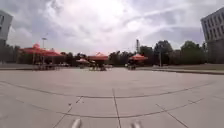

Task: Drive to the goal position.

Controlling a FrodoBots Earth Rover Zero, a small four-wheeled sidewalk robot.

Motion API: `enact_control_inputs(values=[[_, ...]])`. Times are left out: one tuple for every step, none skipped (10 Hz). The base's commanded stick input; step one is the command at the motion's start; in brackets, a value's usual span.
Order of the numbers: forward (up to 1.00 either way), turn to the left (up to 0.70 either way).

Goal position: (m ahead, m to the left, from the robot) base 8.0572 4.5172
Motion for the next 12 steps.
enact_control_inputs(values=[[0.85,-0.15],[0.85,-0.28],[0.85,-0.11],[0.85,-0.01],[0.85,-0.01],[0.85,-0.01],[0.85,-0.01],[0.85,-0.01],[0.85,-0.01],[0.85,-0.01],[0.85,-0.01],[0.85,-0.01]])
